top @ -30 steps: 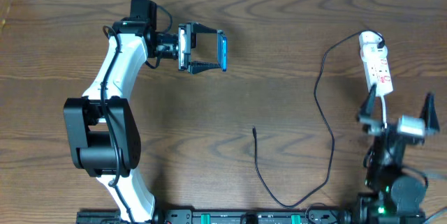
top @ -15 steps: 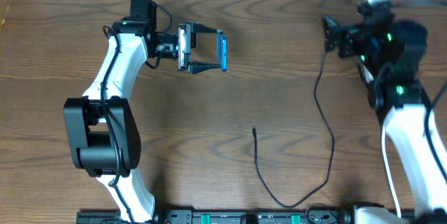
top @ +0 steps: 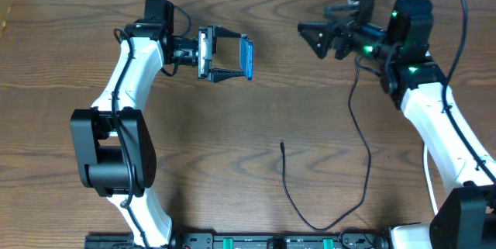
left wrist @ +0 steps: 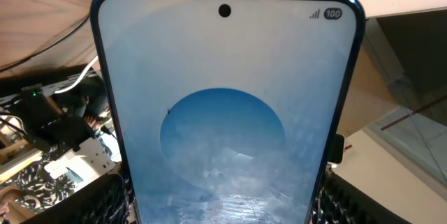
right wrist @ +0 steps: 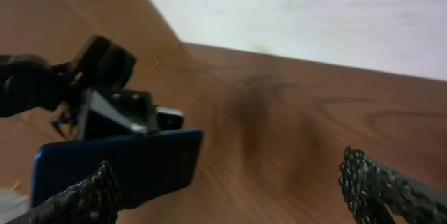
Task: Plug charger to phone and switch on socket
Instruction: 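Raise the right arm and swing its gripper toward the held phone, then grasp the phone's edge with the right gripper beside the left gripper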
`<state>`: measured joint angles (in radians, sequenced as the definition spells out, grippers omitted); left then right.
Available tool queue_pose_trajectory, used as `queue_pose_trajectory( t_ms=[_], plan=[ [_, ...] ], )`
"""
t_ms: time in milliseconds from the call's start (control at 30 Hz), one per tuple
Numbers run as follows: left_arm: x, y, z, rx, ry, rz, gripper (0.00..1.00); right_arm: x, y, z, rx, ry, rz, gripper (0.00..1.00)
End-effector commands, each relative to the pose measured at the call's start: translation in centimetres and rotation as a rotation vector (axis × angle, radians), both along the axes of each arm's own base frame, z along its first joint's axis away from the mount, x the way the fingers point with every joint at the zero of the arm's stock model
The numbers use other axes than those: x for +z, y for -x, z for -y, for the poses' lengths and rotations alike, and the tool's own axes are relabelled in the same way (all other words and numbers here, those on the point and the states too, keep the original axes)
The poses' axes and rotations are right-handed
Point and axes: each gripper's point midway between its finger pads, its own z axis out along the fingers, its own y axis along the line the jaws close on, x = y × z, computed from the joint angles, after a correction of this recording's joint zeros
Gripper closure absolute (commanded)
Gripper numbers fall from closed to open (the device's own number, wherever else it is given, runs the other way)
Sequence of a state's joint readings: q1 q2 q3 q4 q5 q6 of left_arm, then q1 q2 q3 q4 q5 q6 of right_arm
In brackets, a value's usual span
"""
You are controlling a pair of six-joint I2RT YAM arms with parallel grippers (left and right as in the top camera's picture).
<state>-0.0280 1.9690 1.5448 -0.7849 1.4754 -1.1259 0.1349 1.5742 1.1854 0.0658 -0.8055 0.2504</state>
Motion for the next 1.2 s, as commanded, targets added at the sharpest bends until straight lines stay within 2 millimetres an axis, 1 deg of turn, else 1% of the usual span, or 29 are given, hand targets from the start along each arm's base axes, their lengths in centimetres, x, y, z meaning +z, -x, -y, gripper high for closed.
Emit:
queue_pose_trajectory(
  t_ms=[0, 67, 133, 233, 267, 467, 567, 600, 633, 733, 767, 867, 900, 967, 1067, 1167],
  plan=[
    [1.5, 0.3, -0.1, -0.004, 0.030, 0.026, 0.92, 1.2, 0.0, -0.4, 0.017, -0.024, 0.004, 0.01],
    [1.5, 0.3, -0.1, -0.004, 0.030, 0.026, 0.93, 1.7, -0.1, -0.5, 0.018, -0.028, 0.036, 0.01],
    [1.5, 0.3, -0.1, -0.004, 0.029, 0.026, 0.93, 1.4, -0.4, -0.3, -0.011, -0.023, 0.020, 0.01],
    [1.1, 0.1, -0.2, 0.004, 0.008, 0.015, 0.93, -0.9, -1.8, 1.5, -0.195, -0.056, -0.179, 0.01],
    [0.4, -0.1, -0.3, 0.021, -0.034, -0.009, 0.93, -2.3, -2.0, 2.2, -0.257, -0.060, -0.262, 0.01],
    [-2.1, -0.9, -1.0, 0.080, -0.180, -0.053, 0.93, -5.0, -2.4, 2.2, -0.291, -0.084, -0.389, 0.01],
    [-4.1, -1.5, -1.9, 0.131, -0.307, -0.071, 0.93, -6.5, -2.7, 2.2, -0.315, -0.118, -0.475, 0.01],
    [-5.2, -1.9, -2.5, 0.163, -0.374, -0.088, 0.93, -7.4, -2.7, 2.0, -0.325, -0.142, -0.534, 0.01],
    [-5.7, -2.0, -2.8, 0.177, -0.407, -0.092, 0.93, -7.8, -2.7, 1.9, -0.323, -0.151, -0.560, 0.01],
    [-7.2, -3.0, -4.1, 0.230, -0.521, -0.071, 0.93, -9.0, -2.3, 0.8, -0.256, -0.187, -0.628, 0.01],
    [-7.6, -3.3, -4.6, 0.249, -0.557, -0.072, 0.93, -9.3, -2.1, 0.0, -0.198, -0.202, -0.642, 0.01],
    [-8.6, -3.6, -5.6, 0.295, -0.631, -0.095, 0.93, -10.0, -1.6, -1.3, -0.083, -0.233, -0.664, 0.01],
    [-8.8, -3.7, -5.9, 0.307, -0.650, -0.101, 0.93, -10.1, -1.5, -1.7, -0.044, -0.243, -0.663, 0.01],
    [-9.3, -3.9, -6.4, 0.335, -0.689, -0.119, 0.93, -9.8, -1.1, -2.9, 0.087, -0.278, -0.631, 0.01],
    [-9.6, -4.0, -6.7, 0.362, -0.709, -0.149, 0.93, -9.8, -0.8, -3.8, 0.207, -0.303, -0.584, 0.01],
    [-9.8, -4.0, -6.6, 0.377, -0.728, -0.163, 0.93, -10.9, -0.5, -4.1, 0.246, -0.315, -0.612, 0.01]
  ],
)
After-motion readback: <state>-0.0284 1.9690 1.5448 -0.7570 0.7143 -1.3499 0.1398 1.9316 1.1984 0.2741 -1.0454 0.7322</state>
